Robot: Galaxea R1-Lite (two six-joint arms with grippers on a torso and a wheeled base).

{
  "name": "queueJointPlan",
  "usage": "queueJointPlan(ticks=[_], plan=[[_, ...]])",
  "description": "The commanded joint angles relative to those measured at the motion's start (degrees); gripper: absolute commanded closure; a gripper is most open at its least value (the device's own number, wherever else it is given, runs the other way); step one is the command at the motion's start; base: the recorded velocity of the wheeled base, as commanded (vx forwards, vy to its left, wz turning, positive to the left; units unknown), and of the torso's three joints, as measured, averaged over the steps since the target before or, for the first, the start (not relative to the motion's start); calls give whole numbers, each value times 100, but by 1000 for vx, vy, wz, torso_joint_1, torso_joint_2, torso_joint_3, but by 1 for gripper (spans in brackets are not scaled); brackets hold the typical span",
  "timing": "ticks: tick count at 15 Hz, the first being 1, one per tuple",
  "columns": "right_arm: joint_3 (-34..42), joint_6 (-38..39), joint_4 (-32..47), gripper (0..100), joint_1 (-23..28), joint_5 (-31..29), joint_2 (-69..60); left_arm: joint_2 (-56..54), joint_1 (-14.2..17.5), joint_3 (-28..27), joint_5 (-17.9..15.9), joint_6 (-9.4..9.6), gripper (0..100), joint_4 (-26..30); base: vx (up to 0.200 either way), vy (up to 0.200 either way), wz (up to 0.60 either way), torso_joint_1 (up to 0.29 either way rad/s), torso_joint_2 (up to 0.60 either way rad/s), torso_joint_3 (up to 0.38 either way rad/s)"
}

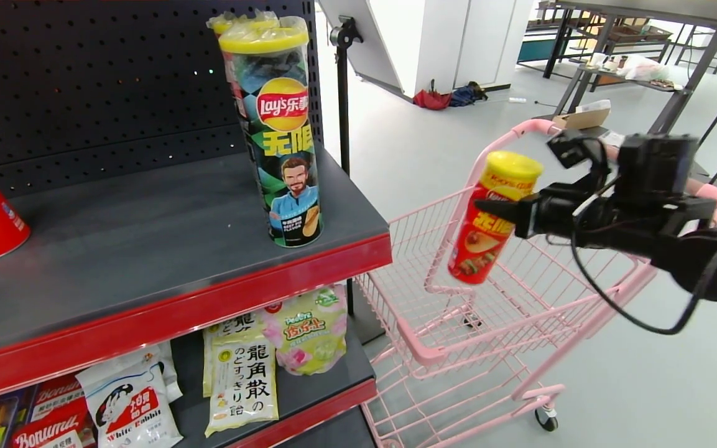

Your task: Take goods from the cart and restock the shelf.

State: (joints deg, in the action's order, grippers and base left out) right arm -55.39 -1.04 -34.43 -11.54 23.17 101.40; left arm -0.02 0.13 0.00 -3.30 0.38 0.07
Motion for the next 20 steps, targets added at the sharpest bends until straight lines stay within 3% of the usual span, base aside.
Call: queueJointPlan(ticks=[1,2,3,4,7,8,9,16,20], plan=[[284,-230,1342,100,407,-1553,-2467,2,4,-9,-12,-3,0,1,0,0,0,0,0,0],[600,-371,1843,100,548,-2265,-3118,2,-5,-9,-12,-3,0,1,0,0,0,0,0,0],[793,-380,2107,100,566,-2423,-3460,2,4,-9,-12,6,0,-7,0,0,0,0,0,0],[1285,-353,2801,100,610,-2502,-4506,2,4,-9,-21,24,0,-7,0,0,0,0,0,0],[2024,-380,3618,100,1163,-2651,-5930,2,4,0,-21,6,0,-7,0,0,0,0,0,0],[2164,-468,4330,100,1559,-2669,-6484,2,-5,-9,-21,6,0,-7,0,0,0,0,0,0],[2208,-476,4691,100,1620,-2651,-6809,2,4,-9,-21,6,0,-7,0,0,0,0,0,0],[2604,-687,4831,100,1638,-2704,-7319,2,-5,0,-21,6,0,-7,0,0,0,9,-21,-14],[2648,-740,4823,100,1638,-2704,-7319,2,4,-9,-21,6,0,-7,0,0,0,151,-446,-289]])
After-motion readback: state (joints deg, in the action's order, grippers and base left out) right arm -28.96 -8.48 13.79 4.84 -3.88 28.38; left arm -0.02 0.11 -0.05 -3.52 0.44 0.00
